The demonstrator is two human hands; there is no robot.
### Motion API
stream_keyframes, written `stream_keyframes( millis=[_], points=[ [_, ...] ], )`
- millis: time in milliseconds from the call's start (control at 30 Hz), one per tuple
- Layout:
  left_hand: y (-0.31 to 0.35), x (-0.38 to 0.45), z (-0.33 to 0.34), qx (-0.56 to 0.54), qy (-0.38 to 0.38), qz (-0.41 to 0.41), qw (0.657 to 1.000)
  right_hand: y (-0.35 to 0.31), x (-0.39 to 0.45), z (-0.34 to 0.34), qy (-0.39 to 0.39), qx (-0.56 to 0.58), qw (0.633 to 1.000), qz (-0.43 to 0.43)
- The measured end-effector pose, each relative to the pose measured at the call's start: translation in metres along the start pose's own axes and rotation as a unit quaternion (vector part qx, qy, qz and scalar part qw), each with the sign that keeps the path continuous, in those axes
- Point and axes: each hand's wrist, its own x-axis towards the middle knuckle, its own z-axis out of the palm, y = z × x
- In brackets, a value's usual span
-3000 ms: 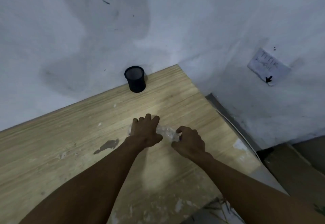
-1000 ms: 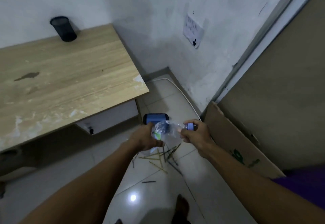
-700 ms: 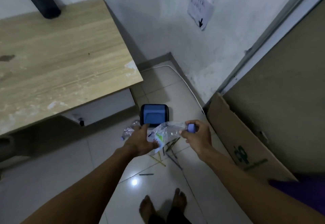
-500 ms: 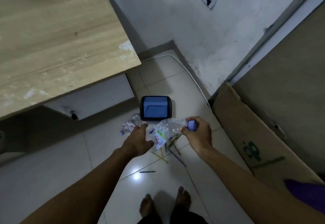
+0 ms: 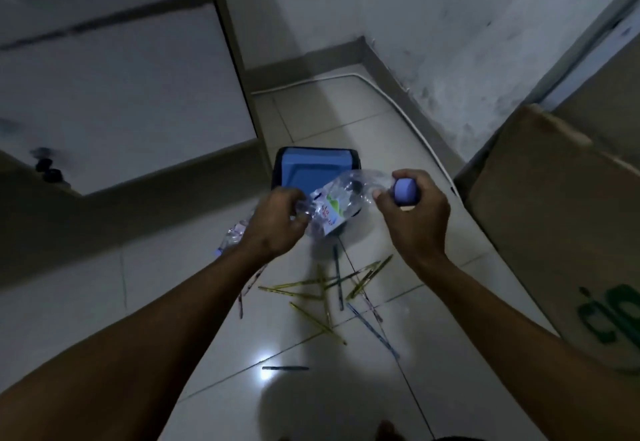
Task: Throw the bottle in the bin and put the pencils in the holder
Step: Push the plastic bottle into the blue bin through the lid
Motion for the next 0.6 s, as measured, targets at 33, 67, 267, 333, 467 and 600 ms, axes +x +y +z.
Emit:
stream_keyframes(
  millis=[33, 67, 267, 333, 467, 600],
  points=[
    [-0.009, 0.008, 0.010, 0.000, 0.032, 0.013, 0.999, 0.013, 0.001, 0.007, 0.009, 0.002, 1.000, -0.028],
    [-0.017, 0.015, 0.019, 0.001, 0.063, 0.026, 0.998, 0.024, 0.002, 0.014, 0.018, 0.004, 0.998, -0.063],
    [-0.065, 0.047, 0.064, 0.011, 0.188, 0.085, 0.979, 0.068, 0.003, 0.042, 0.022, -0.028, 0.962, -0.269],
    [-0.075, 0.051, 0.076, 0.021, 0.204, 0.101, 0.973, 0.077, 0.004, 0.046, 0.020, -0.077, 0.935, -0.346],
    [-0.084, 0.056, 0.086, 0.080, 0.166, 0.092, 0.979, 0.095, 0.006, 0.052, 0.000, -0.151, 0.885, -0.441],
    [-0.086, 0.052, 0.090, 0.234, 0.067, 0.065, 0.968, 0.101, 0.005, 0.058, -0.011, -0.198, 0.867, -0.457]
  ],
)
